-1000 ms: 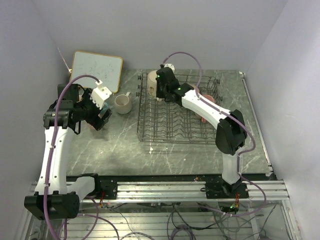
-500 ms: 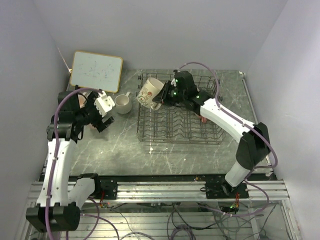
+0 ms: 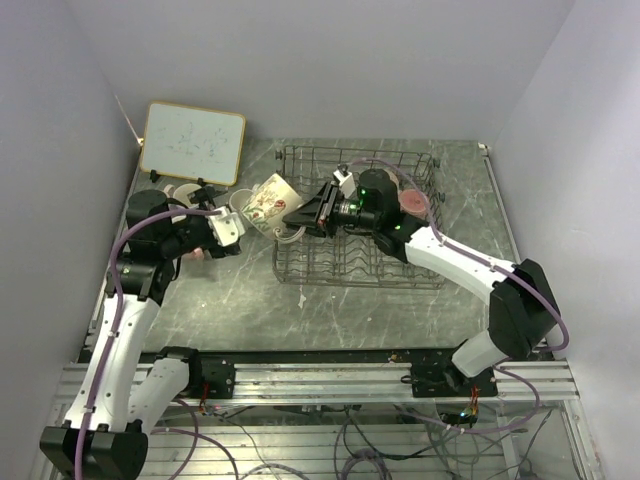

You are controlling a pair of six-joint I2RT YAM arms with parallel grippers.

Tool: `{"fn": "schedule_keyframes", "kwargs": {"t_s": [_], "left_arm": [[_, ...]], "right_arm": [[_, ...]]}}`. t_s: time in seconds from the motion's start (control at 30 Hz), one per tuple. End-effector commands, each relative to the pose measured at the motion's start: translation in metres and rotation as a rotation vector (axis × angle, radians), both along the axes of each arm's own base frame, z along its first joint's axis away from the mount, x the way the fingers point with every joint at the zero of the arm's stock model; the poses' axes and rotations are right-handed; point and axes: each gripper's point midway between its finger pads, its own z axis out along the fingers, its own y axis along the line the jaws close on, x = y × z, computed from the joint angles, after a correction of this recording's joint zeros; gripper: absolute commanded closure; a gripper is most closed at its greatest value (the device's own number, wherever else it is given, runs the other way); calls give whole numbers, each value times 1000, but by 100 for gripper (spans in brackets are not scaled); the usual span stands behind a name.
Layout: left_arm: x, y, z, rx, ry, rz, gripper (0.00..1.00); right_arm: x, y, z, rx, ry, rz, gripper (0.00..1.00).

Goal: Unload the cups from the dish rack

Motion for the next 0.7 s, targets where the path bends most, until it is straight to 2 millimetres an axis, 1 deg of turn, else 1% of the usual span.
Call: {"fn": "schedule_keyframes", "kwargs": {"t_s": [0.0, 0.1, 0.2, 0.27, 0.37, 0.43, 0.57, 0.67], "left_arm": [[3, -9, 30, -2, -140, -39, 4], [1, -9, 36, 4, -152, -44, 5], [0, -9, 33, 12, -147, -45, 6], [-2, -7, 35, 12, -167, -36, 7], [-6, -6, 28, 18, -181, -32, 7], [-9, -6, 23, 12, -186, -31, 7], [-19, -4, 1, 22, -185, -30, 7], [-26, 0, -11, 34, -213, -21, 6]], "right_arm": [[-36, 11, 92, 281, -146, 122, 100], [-49, 17, 101, 343, -129, 158, 100], [-61, 22, 110, 405, -121, 193, 100], [-67, 26, 112, 426, -112, 211, 100], [-71, 30, 108, 441, -84, 215, 100], [-70, 31, 110, 465, -76, 209, 100], [-65, 34, 118, 466, -89, 192, 100], [-62, 36, 126, 462, -103, 187, 100]]}}
